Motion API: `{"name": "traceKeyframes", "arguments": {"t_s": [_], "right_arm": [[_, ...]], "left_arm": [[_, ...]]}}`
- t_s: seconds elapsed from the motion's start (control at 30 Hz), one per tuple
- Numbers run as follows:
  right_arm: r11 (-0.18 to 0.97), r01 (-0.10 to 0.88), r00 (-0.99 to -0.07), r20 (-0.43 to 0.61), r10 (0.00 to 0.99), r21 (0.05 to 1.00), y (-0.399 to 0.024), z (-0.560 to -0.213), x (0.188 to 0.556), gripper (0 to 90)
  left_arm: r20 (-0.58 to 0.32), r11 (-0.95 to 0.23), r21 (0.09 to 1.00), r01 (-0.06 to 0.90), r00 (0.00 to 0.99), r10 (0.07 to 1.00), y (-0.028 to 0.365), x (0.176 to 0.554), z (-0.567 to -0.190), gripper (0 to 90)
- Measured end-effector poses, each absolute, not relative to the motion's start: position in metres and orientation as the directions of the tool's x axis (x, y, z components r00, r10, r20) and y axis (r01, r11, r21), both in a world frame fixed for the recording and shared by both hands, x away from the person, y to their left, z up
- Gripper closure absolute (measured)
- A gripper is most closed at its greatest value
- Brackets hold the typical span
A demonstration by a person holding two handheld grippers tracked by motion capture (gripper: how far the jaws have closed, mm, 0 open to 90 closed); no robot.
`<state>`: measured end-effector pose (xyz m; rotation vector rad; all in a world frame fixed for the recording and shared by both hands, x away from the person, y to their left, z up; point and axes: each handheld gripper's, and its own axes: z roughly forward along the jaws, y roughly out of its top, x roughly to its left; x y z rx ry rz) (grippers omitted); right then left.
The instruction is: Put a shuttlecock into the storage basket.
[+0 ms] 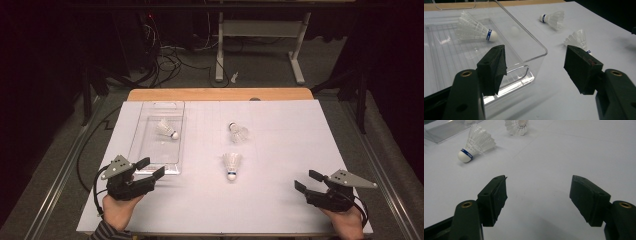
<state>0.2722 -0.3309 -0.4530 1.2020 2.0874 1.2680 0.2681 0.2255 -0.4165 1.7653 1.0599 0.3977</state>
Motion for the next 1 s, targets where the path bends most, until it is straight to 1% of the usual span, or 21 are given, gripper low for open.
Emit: {"name": "traceKeyframes", "arguments": {"t_s": [0.27,0.7,1.0], "right_arm": [[0.229,0.453,-0.555,0.072,0.829,0.862,-0.3297,-0.4531,0.2717,30.6],[0.225,0.450,-0.556,0.074,0.828,0.864,-0.3293,-0.4523,0.2710,30.7],[0.229,0.451,-0.558,0.072,0.827,0.863,-0.3300,-0.4529,0.2717,30.6]], "left_arm": [[-0.189,-0.132,0.868,0.479,0.564,0.804,0.2242,0.2644,-0.4207,34.8],[-0.192,-0.147,0.866,0.478,0.589,0.785,0.2170,0.2600,-0.4242,35.0],[-0.206,-0.137,0.866,0.480,0.593,0.778,0.2180,0.2614,-0.4254,35.2]]}}
